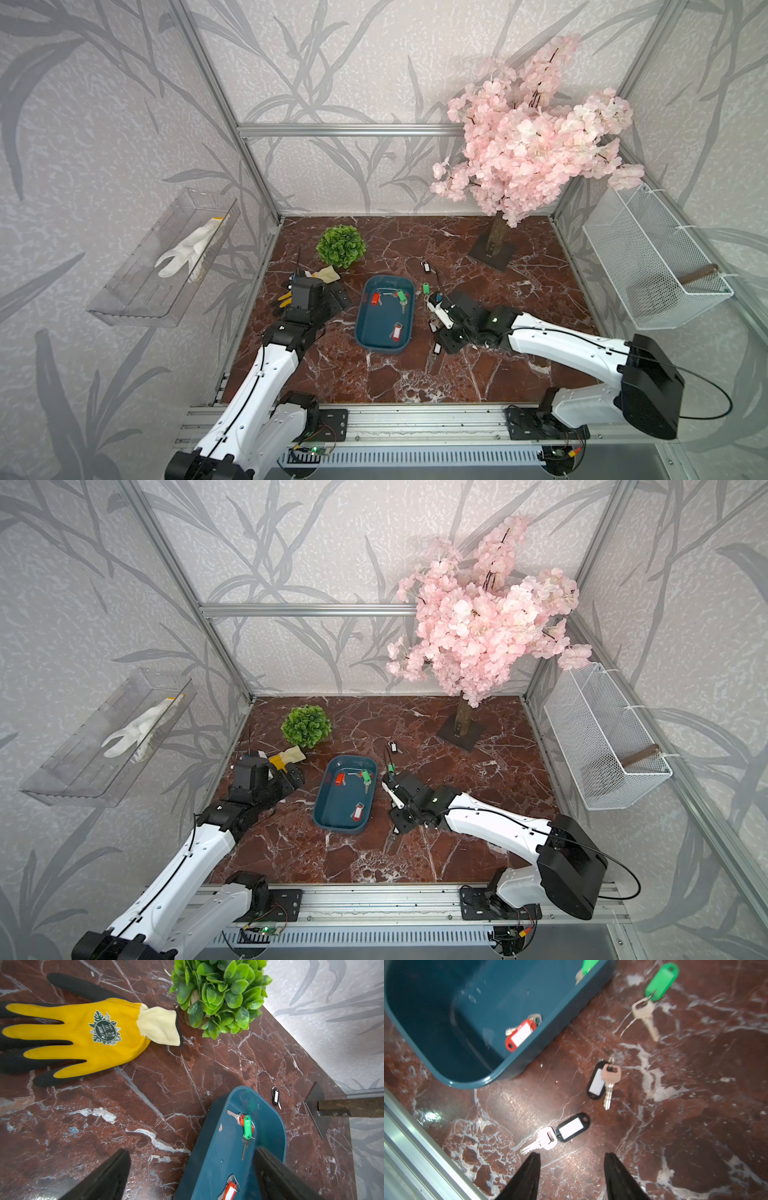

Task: Take the keys out of the storage box
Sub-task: Place the key at the center of the board, then pick up the key from the storage box.

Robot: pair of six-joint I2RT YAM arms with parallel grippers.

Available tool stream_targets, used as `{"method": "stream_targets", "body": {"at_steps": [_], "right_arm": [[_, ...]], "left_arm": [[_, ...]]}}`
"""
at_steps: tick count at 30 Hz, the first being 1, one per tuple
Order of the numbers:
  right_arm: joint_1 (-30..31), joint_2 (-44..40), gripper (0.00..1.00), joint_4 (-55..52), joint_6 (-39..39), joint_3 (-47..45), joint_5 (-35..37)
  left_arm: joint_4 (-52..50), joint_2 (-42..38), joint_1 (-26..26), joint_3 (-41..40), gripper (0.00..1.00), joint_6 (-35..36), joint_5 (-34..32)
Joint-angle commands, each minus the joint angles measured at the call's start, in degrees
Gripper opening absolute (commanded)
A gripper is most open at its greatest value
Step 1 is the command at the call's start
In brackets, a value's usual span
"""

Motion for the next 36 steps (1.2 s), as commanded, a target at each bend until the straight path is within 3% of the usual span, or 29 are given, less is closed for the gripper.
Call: {"method": "stream_targets", "body": {"at_steps": [1, 15, 25, 36], "right_arm": [[-4.2, -4.3, 0.60, 1.0, -0.9, 1.4, 0.9], [-19.7, -21.2, 0.99, 15.1, 4.1, -9.5, -1.7], [-21.9, -22.4, 0.99, 16.6, 5.5, -11.3, -2.3], [-22.4, -23.4, 0.99, 16.0, 6.0, -12.2, -1.6]], "left_arm": [[-0.7, -0.2, 0.2, 2.6, 0.93, 3.3, 3.7], [-3.4, 5.8, -3.8, 6.9, 0.80, 4.4, 6.8], [-8.1, 23.5, -16.8, 19.6, 0.75, 8.9, 0.5], [-10.2, 47.1, -19.6, 34.3, 0.56, 16.3, 1.0]]}}
